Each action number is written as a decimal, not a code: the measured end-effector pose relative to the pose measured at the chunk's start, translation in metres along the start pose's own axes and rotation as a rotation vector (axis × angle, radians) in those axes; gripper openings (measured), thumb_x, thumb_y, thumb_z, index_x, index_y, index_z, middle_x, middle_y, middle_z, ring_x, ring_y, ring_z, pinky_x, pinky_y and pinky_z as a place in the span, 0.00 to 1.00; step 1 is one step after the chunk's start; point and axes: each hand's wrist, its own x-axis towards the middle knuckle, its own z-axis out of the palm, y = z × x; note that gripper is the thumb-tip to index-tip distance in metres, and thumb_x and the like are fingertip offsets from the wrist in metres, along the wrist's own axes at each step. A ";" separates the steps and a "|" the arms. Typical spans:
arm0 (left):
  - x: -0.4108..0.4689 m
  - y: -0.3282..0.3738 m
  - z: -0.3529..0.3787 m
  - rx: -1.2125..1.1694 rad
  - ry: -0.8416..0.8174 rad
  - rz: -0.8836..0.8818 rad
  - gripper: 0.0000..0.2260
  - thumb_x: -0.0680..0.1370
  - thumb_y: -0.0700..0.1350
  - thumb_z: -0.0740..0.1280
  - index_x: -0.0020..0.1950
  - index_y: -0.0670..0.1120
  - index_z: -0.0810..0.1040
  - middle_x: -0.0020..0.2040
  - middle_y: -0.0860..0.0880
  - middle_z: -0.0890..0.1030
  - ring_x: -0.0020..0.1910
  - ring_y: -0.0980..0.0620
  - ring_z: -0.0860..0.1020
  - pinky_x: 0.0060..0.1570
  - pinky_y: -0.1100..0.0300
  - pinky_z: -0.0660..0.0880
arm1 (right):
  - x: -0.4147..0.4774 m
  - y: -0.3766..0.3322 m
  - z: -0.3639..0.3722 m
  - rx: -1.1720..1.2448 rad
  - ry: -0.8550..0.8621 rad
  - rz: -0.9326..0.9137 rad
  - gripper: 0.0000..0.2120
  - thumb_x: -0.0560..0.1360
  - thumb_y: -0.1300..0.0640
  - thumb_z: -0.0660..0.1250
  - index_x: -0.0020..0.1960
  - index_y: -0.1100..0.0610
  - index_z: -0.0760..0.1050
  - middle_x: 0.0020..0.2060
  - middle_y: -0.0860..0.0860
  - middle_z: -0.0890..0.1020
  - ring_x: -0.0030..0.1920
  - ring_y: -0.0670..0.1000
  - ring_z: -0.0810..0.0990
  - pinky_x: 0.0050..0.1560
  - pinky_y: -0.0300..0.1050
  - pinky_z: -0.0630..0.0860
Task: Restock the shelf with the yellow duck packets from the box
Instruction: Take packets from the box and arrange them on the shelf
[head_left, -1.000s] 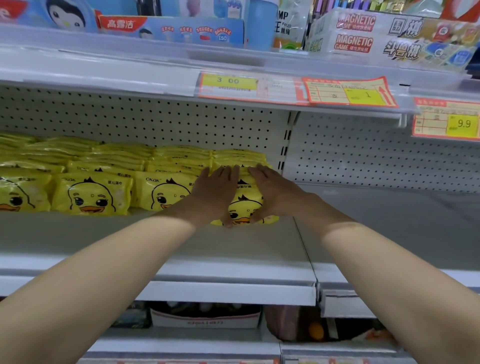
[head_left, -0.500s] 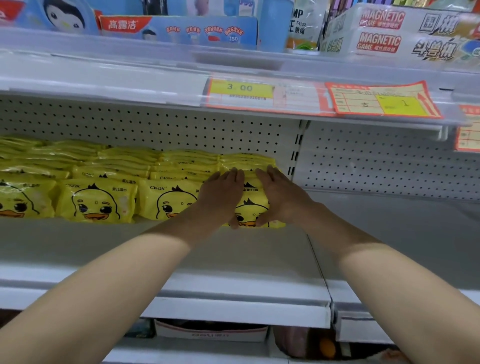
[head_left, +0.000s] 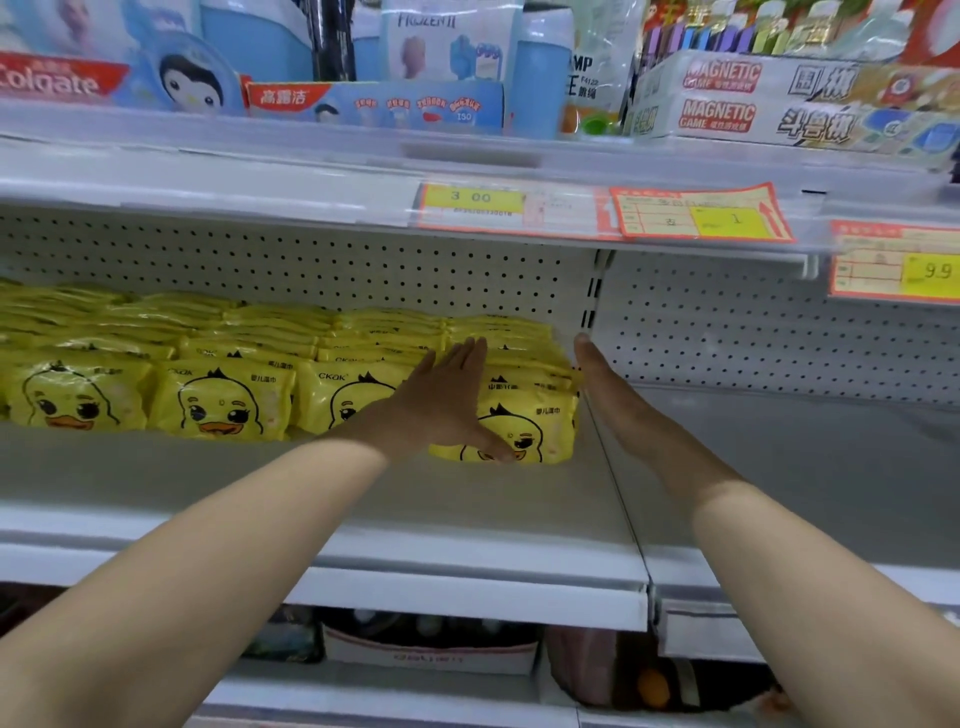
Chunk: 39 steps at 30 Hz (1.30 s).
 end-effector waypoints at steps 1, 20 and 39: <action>0.001 0.000 0.000 -0.020 -0.003 -0.002 0.66 0.59 0.70 0.74 0.79 0.44 0.37 0.80 0.48 0.42 0.79 0.52 0.42 0.77 0.49 0.40 | 0.003 0.003 0.003 0.058 -0.014 0.025 0.48 0.67 0.18 0.44 0.80 0.42 0.52 0.78 0.43 0.58 0.78 0.46 0.56 0.77 0.51 0.52; 0.018 0.005 0.011 0.154 -0.015 -0.008 0.66 0.59 0.71 0.74 0.79 0.42 0.39 0.80 0.43 0.43 0.79 0.46 0.43 0.77 0.47 0.44 | 0.056 0.041 0.030 0.442 0.008 0.017 0.55 0.57 0.14 0.57 0.78 0.36 0.52 0.79 0.45 0.57 0.77 0.50 0.60 0.76 0.62 0.57; 0.027 0.001 0.015 0.114 -0.001 0.087 0.64 0.59 0.72 0.73 0.80 0.49 0.38 0.80 0.46 0.40 0.79 0.46 0.41 0.76 0.48 0.43 | 0.030 -0.008 0.041 0.363 -0.036 -0.048 0.51 0.63 0.19 0.57 0.80 0.42 0.53 0.78 0.46 0.61 0.77 0.49 0.61 0.78 0.57 0.56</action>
